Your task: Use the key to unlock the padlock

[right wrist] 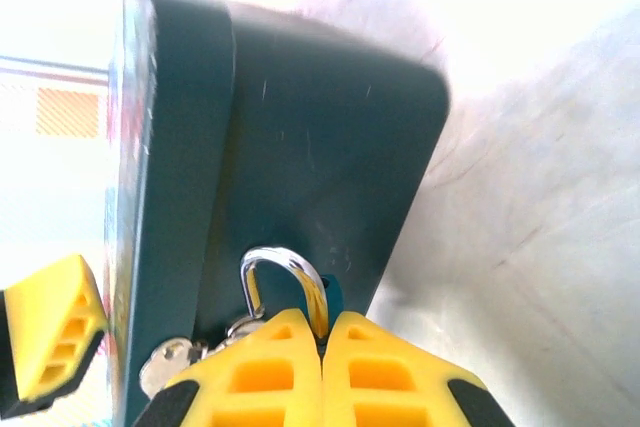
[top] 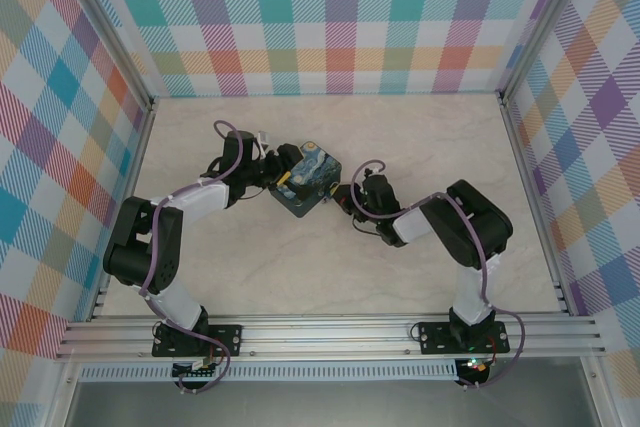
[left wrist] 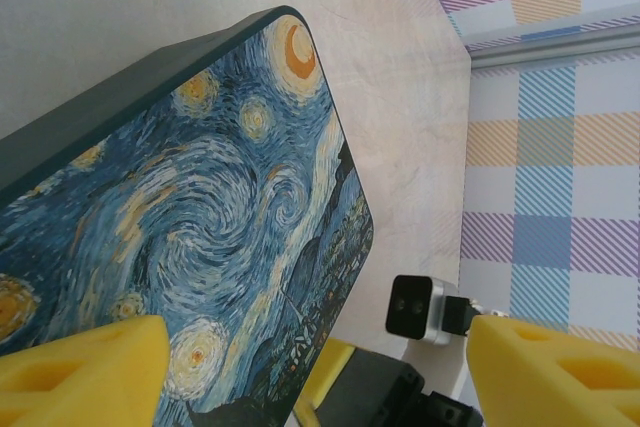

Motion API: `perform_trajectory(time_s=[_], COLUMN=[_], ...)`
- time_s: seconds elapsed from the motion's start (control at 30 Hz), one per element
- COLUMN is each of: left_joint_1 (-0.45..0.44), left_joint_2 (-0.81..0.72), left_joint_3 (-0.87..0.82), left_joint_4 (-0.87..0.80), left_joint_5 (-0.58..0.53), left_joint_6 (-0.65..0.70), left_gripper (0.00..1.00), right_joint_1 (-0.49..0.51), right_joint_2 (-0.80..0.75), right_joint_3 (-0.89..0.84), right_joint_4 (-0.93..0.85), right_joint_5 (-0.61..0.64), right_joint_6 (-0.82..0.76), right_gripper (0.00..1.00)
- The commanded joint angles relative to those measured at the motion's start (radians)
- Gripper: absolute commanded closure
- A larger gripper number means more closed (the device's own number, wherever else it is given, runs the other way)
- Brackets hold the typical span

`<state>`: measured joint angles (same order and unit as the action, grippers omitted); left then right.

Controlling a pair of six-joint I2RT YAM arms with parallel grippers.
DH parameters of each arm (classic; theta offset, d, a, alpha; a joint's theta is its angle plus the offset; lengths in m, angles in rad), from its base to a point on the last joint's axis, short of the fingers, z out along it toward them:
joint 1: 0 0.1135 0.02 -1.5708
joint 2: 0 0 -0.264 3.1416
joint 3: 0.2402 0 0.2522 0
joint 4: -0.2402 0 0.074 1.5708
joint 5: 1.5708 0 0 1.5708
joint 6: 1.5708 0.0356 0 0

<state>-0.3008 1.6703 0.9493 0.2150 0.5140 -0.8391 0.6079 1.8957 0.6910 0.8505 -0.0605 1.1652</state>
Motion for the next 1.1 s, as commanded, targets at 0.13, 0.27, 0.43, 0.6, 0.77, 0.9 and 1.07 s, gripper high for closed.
perform_trajectory(time_s=[0.13,0.27,0.43,0.6,0.77,0.9,1.07], left_joint_1=[-0.003,0.015,0.058,0.108,0.130,0.143,0.147], left_joint_2=[-0.031,-0.101,-0.250,-0.391,-0.562,-0.685,-0.763], left_joint_3=[0.015,0.044,0.003,-0.126,-0.300,-0.381,-0.433], left_joint_4=[-0.117,-0.144,-0.214,-0.245,-0.255,-0.306,-0.352], left_joint_5=[0.004,0.020,-0.028,-0.074,-0.128,-0.179,-0.258], left_joint_6=[0.047,0.085,0.162,0.186,0.177,0.172,0.196], left_gripper=[0.18,0.12,0.00,0.00,0.00,0.00,0.00], right_joint_1=[-0.043,-0.081,-0.087,-0.087,-0.087,-0.088,-0.094], right_joint_2=[-0.165,-0.306,-0.503,-0.553,-0.490,-0.446,-0.375], right_joint_3=[-0.110,-0.127,-0.070,-0.066,-0.058,-0.057,-0.037], right_joint_4=[-0.084,-0.286,-0.706,-0.864,-0.911,-0.925,-0.950], right_joint_5=[-0.003,-0.126,-0.220,-0.345,-0.484,-0.480,-0.483], right_joint_6=[-0.139,-0.283,-0.480,-0.495,-0.486,-0.494,-0.530], right_gripper=[0.96,0.96,0.94,0.94,0.94,0.93,0.92])
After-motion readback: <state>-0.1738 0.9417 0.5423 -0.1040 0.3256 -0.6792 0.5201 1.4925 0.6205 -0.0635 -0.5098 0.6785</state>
